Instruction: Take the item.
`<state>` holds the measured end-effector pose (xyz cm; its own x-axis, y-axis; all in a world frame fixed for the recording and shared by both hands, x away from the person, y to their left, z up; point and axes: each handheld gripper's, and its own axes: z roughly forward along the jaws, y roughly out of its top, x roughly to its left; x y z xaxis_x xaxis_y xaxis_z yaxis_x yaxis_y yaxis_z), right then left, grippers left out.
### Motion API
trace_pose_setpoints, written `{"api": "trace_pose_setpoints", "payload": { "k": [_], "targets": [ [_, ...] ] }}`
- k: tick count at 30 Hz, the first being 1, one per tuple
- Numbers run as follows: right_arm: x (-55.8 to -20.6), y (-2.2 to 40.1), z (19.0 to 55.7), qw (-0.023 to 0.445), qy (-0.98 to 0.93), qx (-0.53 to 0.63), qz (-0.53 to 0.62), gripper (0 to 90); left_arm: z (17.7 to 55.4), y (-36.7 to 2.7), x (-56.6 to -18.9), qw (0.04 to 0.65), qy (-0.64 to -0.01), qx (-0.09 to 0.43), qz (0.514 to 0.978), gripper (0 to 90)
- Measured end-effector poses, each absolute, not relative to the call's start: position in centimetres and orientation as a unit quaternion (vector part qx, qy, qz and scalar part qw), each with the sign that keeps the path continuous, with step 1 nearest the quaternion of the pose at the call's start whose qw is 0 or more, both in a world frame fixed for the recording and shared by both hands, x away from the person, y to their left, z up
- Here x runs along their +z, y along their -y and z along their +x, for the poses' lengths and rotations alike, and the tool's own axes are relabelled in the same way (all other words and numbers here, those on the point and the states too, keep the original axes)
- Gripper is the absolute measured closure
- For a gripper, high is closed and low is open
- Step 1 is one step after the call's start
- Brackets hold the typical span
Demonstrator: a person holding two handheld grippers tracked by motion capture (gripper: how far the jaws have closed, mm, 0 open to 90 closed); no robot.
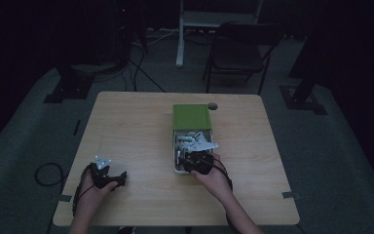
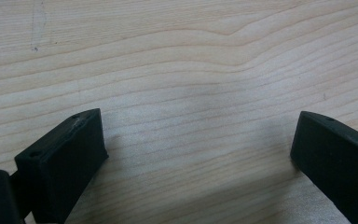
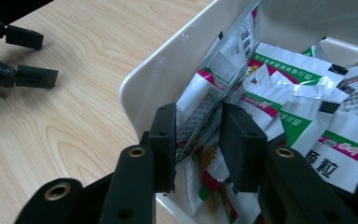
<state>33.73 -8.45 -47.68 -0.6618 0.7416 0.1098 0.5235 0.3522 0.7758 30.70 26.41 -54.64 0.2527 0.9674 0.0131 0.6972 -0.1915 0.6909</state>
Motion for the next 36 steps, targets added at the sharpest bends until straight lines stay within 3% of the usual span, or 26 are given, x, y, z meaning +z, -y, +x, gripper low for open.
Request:
{"api": "trace_pose_setpoints", "payload": {
  "k": [7,14,36],
  "targets": [
    [-47.9,8.6,34.0,0.127,-0.807,0.412,0.403,72.1,30.7,-26.4,-54.6,0.289,-0.565,0.232,0.737,3.3],
    [-47.8,9.2,34.0,0.122,-0.805,0.412,0.409,86.8,30.7,-26.4,-54.6,0.29,-0.566,0.233,0.736,3.3],
    [-44.1,11.2,32.8,0.146,-0.788,0.449,0.395,88.4,30.7,-26.4,-54.6,0.288,-0.565,0.232,0.737,3.3]
  ]
}}
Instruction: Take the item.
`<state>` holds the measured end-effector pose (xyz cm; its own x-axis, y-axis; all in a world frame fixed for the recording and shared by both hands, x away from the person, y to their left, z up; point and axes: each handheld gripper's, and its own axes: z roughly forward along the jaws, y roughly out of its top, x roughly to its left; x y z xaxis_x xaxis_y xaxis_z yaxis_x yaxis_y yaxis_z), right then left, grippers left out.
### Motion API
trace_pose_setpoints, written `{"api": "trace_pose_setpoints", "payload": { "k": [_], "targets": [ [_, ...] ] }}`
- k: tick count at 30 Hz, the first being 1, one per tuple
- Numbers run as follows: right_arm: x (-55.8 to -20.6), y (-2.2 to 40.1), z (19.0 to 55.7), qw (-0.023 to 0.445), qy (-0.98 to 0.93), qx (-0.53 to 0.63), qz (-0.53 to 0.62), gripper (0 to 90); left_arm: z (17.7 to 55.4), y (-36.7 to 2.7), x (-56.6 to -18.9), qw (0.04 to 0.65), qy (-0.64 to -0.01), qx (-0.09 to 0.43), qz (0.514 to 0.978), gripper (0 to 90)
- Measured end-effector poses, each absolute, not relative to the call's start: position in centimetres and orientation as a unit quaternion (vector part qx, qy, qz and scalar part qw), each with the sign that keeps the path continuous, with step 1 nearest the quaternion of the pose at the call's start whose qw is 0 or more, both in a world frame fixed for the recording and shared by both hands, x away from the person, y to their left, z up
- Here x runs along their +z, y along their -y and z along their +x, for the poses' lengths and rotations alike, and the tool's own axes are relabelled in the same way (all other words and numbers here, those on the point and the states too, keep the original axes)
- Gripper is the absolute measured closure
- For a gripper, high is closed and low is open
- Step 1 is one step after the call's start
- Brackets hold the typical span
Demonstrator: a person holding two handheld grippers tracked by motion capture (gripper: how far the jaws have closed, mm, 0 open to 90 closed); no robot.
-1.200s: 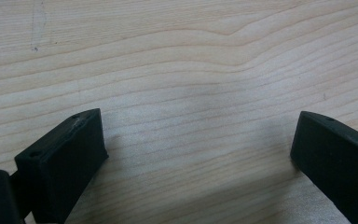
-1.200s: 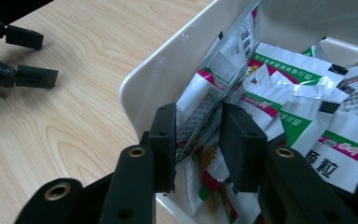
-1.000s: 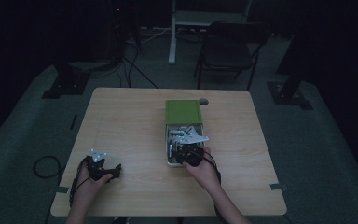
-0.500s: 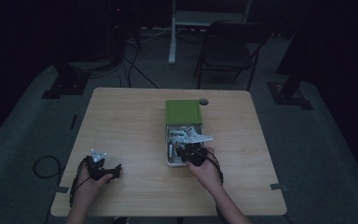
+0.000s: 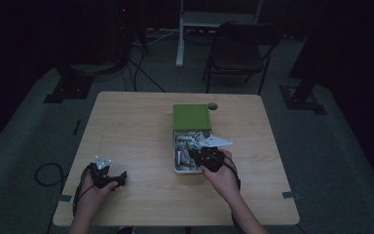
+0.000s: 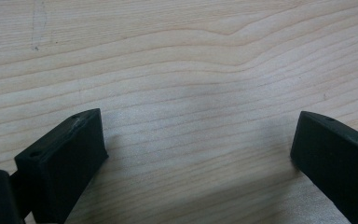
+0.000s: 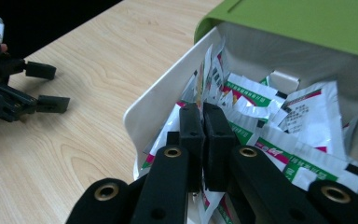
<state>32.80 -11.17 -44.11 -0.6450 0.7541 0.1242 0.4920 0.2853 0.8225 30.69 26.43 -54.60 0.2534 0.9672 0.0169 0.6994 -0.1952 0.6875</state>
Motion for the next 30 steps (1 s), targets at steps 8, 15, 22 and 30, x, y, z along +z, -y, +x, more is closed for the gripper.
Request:
{"api": "trace_pose_setpoints", "payload": {
  "k": [8,15,22,30],
  "targets": [
    [-42.8,11.9,32.2,0.152,-0.778,0.471,0.388,88.5,30.7,-26.4,-54.6,0.29,-0.566,0.232,0.736,3.3],
    [-41.6,12.9,31.9,0.155,-0.77,0.485,0.384,88.5,30.7,-26.4,-54.6,0.289,-0.566,0.232,0.737,3.3],
    [-40.6,14.0,31.7,0.16,-0.758,0.5,0.387,88.5,30.7,-26.4,-54.6,0.289,-0.566,0.232,0.736,3.3],
    [-39.6,15.5,31.6,0.168,-0.748,0.508,0.393,88.6,30.7,-26.4,-54.6,0.289,-0.567,0.232,0.736,3.3]
  ]
}}
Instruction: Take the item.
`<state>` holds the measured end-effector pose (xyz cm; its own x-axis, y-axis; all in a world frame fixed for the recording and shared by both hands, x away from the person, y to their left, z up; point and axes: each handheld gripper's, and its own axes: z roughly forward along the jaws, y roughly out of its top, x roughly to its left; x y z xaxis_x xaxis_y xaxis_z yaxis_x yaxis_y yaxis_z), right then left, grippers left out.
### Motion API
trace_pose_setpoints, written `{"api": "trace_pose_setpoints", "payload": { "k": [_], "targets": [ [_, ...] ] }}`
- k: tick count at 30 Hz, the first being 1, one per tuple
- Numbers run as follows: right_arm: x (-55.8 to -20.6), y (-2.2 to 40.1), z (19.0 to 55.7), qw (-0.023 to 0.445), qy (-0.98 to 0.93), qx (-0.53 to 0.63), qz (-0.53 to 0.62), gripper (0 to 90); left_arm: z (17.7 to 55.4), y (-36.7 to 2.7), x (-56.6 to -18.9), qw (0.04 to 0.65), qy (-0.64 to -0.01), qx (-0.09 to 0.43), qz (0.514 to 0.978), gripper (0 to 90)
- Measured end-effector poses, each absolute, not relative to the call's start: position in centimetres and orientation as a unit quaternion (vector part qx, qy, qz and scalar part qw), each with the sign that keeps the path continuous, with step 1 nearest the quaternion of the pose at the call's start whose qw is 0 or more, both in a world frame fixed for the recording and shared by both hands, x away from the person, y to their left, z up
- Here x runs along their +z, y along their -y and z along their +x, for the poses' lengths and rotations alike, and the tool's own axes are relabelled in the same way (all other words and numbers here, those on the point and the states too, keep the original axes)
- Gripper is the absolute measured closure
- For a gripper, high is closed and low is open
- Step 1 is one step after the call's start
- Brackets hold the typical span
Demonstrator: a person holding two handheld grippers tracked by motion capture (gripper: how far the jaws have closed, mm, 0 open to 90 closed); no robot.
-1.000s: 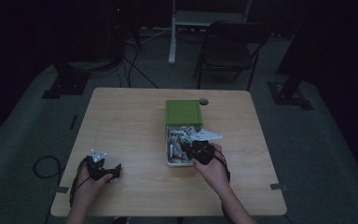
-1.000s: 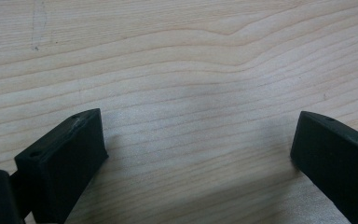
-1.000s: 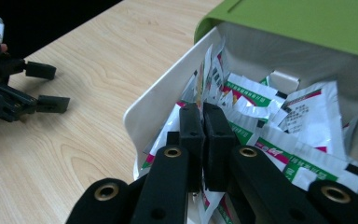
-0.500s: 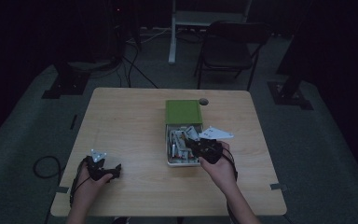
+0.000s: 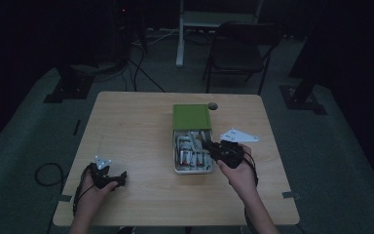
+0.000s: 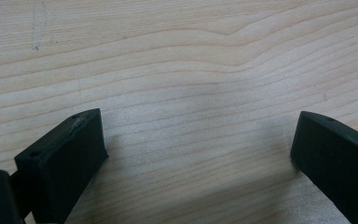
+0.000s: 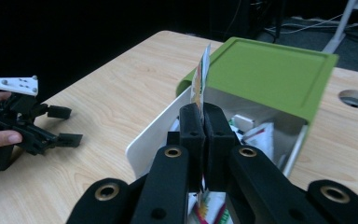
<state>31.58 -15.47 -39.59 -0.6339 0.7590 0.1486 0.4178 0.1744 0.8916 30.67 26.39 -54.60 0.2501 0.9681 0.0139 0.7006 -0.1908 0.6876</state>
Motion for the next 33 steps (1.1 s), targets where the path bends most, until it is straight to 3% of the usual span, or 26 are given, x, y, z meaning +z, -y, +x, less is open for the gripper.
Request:
{"api": "trace_pose_setpoints", "payload": {
  "k": [33],
  "targets": [
    [-39.0,23.8,31.0,0.221,-0.708,0.496,0.451,88.6,30.6,-26.3,-54.6,0.288,-0.569,0.233,0.734,3.3]
  ]
}}
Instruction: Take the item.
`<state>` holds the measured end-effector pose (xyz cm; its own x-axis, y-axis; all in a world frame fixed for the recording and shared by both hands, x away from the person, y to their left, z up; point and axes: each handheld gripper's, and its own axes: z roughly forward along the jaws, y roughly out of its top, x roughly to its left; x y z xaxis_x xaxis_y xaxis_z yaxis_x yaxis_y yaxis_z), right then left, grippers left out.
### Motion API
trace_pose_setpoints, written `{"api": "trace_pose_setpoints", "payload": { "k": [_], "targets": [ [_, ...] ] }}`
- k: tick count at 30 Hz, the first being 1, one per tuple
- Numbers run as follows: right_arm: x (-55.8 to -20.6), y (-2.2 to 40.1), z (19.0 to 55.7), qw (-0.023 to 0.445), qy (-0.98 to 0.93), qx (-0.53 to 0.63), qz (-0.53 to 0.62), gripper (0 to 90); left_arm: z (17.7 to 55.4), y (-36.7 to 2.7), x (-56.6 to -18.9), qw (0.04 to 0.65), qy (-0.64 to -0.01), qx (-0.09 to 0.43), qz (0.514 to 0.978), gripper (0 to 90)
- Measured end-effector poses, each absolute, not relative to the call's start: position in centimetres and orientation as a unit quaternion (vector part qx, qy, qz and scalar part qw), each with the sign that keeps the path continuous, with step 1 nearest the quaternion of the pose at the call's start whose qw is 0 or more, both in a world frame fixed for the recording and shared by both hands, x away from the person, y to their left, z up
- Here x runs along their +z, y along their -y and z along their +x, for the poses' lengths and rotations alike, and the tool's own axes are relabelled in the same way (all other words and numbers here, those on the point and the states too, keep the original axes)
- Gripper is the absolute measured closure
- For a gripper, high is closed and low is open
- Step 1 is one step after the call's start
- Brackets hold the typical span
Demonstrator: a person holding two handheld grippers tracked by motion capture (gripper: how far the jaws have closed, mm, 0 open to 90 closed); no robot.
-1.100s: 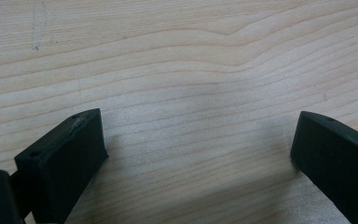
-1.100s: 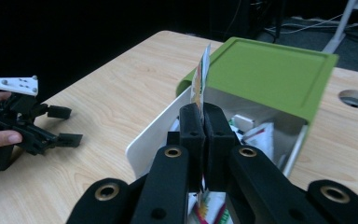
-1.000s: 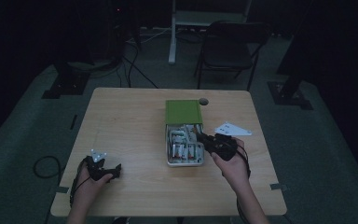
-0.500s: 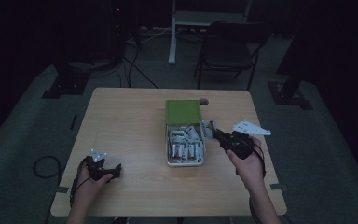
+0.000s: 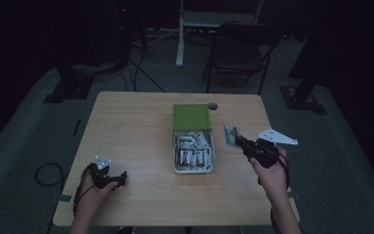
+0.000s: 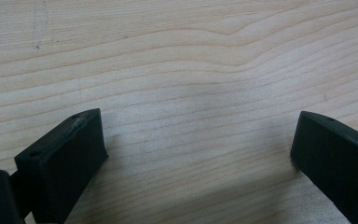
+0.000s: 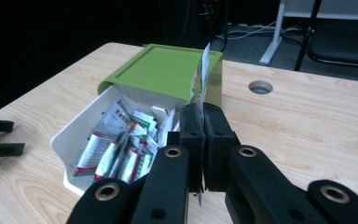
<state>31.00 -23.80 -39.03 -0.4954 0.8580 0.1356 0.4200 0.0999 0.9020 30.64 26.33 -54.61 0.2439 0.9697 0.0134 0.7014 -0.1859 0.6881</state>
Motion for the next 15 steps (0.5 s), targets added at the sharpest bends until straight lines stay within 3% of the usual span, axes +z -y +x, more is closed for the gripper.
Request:
{"api": "trace_pose_setpoints", "payload": {
  "k": [15],
  "targets": [
    [-42.3,25.6,31.4,0.223,-0.703,0.469,0.485,88.6,30.6,-26.3,-54.6,0.288,-0.569,0.233,0.734,3.3]
  ]
}}
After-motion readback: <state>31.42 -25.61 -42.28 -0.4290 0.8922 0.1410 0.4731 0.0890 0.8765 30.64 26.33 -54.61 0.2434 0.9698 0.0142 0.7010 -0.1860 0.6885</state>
